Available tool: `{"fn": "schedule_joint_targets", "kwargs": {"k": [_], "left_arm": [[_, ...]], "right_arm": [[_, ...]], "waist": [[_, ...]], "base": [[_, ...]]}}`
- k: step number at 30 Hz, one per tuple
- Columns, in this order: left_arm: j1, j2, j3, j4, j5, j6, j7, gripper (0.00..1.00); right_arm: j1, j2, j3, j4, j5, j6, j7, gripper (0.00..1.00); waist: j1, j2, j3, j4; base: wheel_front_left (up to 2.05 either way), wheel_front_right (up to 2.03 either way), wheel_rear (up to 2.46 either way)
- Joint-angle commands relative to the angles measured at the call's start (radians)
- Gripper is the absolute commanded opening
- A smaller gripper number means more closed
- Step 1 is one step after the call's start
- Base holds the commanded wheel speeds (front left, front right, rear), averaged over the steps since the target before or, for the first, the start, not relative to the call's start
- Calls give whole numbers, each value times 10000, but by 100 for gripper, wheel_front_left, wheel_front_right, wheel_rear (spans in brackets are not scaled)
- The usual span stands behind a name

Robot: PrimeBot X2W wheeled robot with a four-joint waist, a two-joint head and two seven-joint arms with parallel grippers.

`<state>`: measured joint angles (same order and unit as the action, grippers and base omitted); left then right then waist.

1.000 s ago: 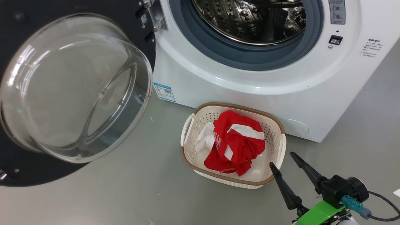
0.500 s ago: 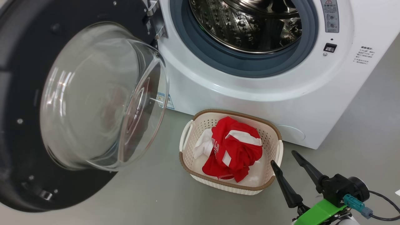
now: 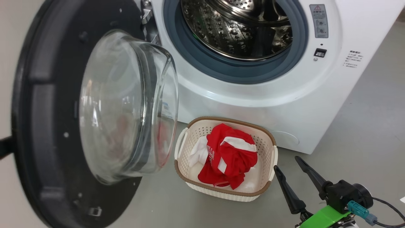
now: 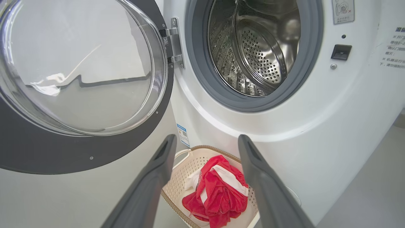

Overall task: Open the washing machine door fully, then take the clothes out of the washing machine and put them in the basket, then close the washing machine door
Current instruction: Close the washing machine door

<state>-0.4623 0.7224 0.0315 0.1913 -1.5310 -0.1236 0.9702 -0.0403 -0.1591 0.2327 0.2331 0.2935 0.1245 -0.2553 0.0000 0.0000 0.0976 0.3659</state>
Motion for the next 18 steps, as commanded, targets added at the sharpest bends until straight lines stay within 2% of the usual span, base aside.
{"fn": "schedule_joint_targets", "kwargs": {"k": [1,18], "left_arm": [[-93,387,331,-640,-117,-71,-24,0],[-364,-551,-1256,-2412,313,-71,-930,0]], "right_arm": [[42,-49,87,-269,56,62,-65,100],[72,161,-36,-370,60,62,-65,100]], "waist": [[0,0,-88,-133],[0,0,-185,-1065]], "base": [[0,0,0],[0,0,0]]}}
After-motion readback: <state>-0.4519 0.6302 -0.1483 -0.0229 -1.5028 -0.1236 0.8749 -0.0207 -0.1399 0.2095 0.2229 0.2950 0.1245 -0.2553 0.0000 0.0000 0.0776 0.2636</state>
